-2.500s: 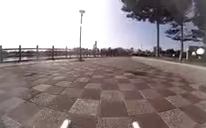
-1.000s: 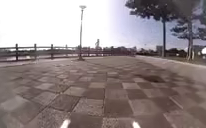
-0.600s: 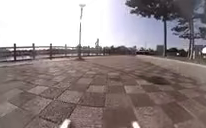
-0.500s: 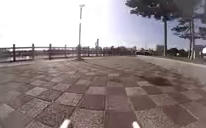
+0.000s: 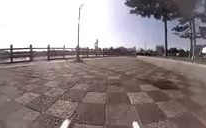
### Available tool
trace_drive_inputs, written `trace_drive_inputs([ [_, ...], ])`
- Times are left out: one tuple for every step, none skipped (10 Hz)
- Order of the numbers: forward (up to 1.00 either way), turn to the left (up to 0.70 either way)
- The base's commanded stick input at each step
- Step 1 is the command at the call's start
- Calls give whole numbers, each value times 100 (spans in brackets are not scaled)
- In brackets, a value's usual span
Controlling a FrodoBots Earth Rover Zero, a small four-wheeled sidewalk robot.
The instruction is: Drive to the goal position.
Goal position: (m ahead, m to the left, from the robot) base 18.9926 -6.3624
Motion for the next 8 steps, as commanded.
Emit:
trace_drive_inputs([
  [50,0],
  [50,5],
  [50,9],
  [50,0],
  [50,0],
  [50,2],
  [50,13],
  [50,20],
])
